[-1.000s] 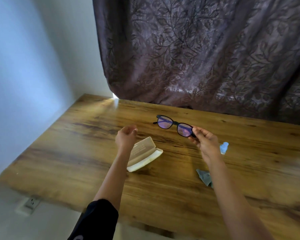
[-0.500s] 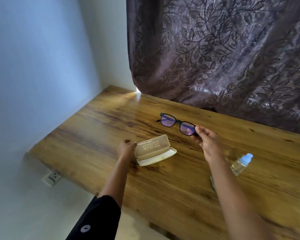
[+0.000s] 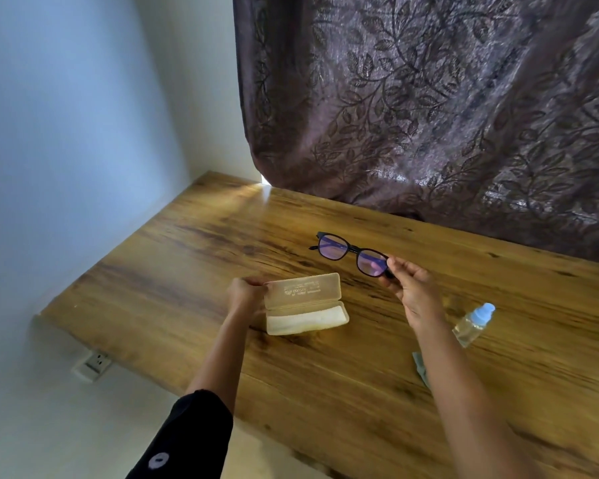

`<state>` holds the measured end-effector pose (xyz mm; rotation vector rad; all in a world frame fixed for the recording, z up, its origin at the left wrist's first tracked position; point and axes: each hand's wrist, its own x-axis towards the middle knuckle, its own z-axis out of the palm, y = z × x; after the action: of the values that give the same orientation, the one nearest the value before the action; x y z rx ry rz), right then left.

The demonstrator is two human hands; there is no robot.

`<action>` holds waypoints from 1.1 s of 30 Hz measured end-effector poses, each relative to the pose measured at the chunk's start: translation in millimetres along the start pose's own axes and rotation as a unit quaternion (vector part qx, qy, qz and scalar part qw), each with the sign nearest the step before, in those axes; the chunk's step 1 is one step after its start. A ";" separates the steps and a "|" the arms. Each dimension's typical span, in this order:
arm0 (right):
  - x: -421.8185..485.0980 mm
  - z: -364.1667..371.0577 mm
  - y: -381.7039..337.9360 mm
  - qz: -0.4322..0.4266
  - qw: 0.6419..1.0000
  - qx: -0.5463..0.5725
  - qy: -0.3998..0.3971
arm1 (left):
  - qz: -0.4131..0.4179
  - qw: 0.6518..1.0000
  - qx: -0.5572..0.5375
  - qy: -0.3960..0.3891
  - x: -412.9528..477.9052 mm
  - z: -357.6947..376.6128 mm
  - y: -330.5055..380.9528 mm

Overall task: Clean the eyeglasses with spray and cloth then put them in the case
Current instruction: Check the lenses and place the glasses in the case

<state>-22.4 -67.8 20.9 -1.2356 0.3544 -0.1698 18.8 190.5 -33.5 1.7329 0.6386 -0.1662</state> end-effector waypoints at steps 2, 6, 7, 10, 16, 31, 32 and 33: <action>-1.2 -3.8 -0.8 0.001 1.000 0.001 0.011 | 0.023 1.000 -0.001 -0.013 3.0 5.9 5.8; -5.3 -12.7 -4.4 -0.003 1.000 0.008 0.029 | 0.061 0.998 -0.013 -0.027 -1.0 28.3 20.6; -6.8 -15.5 -5.0 -0.005 0.999 0.006 0.033 | 0.067 0.997 -0.016 -0.033 -3.6 35.1 24.3; -11.1 -23.6 -4.8 -0.011 0.999 0.000 0.044 | 0.088 0.994 -0.014 -0.061 -4.9 54.8 28.6; -18.1 -42.1 4.7 0.003 0.997 -0.033 0.069 | 0.123 0.984 0.031 -0.122 -0.2 80.4 29.7; -17.3 -38.1 68.7 0.055 0.974 -0.152 0.161 | 0.176 0.965 0.056 -0.184 2.8 88.5 31.0; -16.4 -36.7 71.6 0.055 0.969 -0.169 0.171 | 0.179 0.965 0.054 -0.185 3.1 87.8 30.5; -15.2 -36.2 74.3 0.053 0.965 -0.186 0.178 | 0.180 0.965 0.054 -0.185 3.1 87.2 30.2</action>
<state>-54.2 -71.1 -56.8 -1.5535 0.7920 -0.2420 55.9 105.9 -32.5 1.8292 0.0377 -0.2650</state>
